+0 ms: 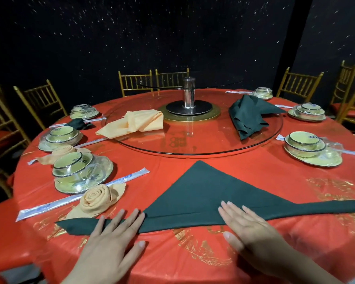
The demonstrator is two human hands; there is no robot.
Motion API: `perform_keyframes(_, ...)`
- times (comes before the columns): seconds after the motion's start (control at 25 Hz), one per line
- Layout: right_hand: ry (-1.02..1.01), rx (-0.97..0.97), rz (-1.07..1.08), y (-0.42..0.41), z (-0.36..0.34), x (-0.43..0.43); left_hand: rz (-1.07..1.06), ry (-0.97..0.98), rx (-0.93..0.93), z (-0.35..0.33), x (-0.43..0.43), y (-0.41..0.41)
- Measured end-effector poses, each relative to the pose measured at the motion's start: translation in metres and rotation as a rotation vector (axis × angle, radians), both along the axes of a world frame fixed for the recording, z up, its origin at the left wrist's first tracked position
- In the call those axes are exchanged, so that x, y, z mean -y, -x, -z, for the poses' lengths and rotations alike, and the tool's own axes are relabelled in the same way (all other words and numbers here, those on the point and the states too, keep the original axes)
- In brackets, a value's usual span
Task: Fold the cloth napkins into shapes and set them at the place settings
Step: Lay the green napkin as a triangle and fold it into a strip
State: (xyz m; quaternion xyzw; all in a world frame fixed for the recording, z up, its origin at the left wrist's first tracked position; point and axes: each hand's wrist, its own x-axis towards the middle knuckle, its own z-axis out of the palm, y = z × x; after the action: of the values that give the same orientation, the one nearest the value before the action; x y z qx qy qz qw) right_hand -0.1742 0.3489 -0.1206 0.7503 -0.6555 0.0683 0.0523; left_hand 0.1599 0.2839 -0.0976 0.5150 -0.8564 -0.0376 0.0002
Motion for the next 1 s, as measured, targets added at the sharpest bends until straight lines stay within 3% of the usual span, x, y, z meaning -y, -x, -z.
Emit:
perform_keyframes(0.2,0.056,-0.034,-0.012,0.002,-0.004,-0.003,0.028,0.057,-0.092,0.002,0.001,-0.013)
perform_keyframes(0.64,-0.027,-0.075,0.008,0.002,-0.002,0.004,-0.095,0.106,-0.184,0.002,0.002,-0.042)
perform_keyframes(0.8,-0.118,-0.039,0.026,-0.002,-0.009,0.001,0.164,0.314,-0.284,-0.009,0.007,0.025)
perform_keyframes(0.88,-0.033,0.009,-0.076,-0.002,-0.012,0.003,0.309,0.311,-0.297,-0.007,0.010,0.059)
perform_keyframes(1.0,-0.165,0.134,-0.152,0.013,-0.026,0.004,0.340,0.296,-0.264,-0.004,0.019,0.080)
